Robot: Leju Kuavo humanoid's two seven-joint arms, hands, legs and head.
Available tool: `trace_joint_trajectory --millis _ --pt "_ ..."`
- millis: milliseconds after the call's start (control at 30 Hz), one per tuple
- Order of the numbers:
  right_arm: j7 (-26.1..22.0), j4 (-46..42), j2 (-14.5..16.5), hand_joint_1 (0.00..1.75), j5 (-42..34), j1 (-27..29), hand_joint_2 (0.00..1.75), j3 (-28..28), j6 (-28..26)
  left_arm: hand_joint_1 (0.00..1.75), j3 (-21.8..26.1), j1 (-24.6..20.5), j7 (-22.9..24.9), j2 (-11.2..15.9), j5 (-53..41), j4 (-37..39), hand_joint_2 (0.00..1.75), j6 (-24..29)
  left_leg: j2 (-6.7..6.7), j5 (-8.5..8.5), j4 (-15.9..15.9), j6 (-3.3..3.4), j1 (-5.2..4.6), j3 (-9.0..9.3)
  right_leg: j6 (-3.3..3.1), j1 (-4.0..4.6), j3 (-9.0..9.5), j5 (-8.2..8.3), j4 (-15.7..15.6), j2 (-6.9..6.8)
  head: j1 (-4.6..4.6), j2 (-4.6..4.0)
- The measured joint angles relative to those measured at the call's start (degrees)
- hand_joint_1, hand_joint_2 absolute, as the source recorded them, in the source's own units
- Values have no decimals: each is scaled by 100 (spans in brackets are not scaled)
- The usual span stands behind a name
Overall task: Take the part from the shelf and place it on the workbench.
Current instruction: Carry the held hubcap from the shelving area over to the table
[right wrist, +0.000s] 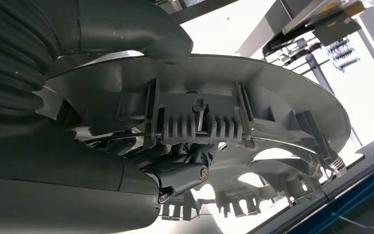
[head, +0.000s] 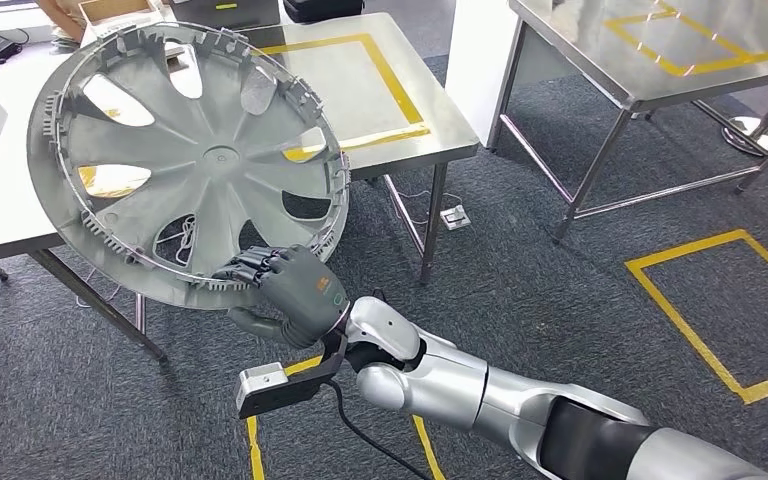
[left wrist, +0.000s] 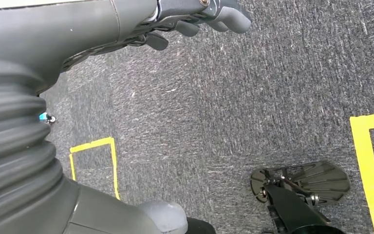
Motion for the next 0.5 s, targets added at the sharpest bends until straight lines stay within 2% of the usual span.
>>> trace_joint_trajectory --millis 67,133,167,267,300,333,367,400,433,500 --pt "1 -14 0 175 0 8 175 -20 -3 0 0 6 -4 2 -11 0 175 4 -13 15 -17 -74 0 -11 -63 12 3 4 -25 6 -1 0" --pt "5 -18 2 175 -2 16 175 -29 -1 0 0 12 -20 6 -20 0 175 12 4 -56 77 -139 8 -59 -132 -1 16 26 -47 0 -11 0" --pt "5 -20 3 175 -2 18 175 -31 1 0 0 10 -28 8 -22 0 175 16 17 -167 266 -166 13 -147 -162 -12 26 31 -57 -5 -18 0" --pt "-20 -21 2 175 -1 19 175 -33 1 0 0 12 -38 8 -32 1 175 19 40 -603 1306 -217 23 -652 -219 -1 41 10 -59 -12 -29 0" --pt "-31 -21 2 175 -2 20 175 -33 2 0 0 16 -38 7 -35 2 175 19 41 -632 1513 -217 23 -759 -228 8 50 1 -59 -12 -30 0" --pt "-37 -21 2 175 -5 20 175 -33 2 0 0 20 -38 6 -39 2 175 19 42 -553 1502 -206 21 -762 -233 16 64 -9 -59 -11 -30 0" --pt "-38 -21 2 175 -8 20 175 -33 2 0 0 21 -38 7 -41 1 175 19 42 -387 1279 -181 18 -660 -233 23 85 -23 -59 -9 -31 0" --pt "-38 -21 2 175 -10 19 175 -33 2 0 0 21 -38 11 -44 1 175 19 50 -182 900 -141 8 -478 -228 29 109 -40 -59 -8 -31 0" --pt "-38 -21 2 175 -11 15 175 -33 2 0 0 17 -38 24 -46 0 175 19 66 -46 528 -90 -16 -290 -212 39 126 -60 -58 -9 -31 0" --pt "-43 -21 3 175 -9 9 175 -33 1 0 0 5 -38 41 -48 0 175 19 93 34 33 -8 -68 -33 -160 41 140 -85 -68 -13 -27 0"
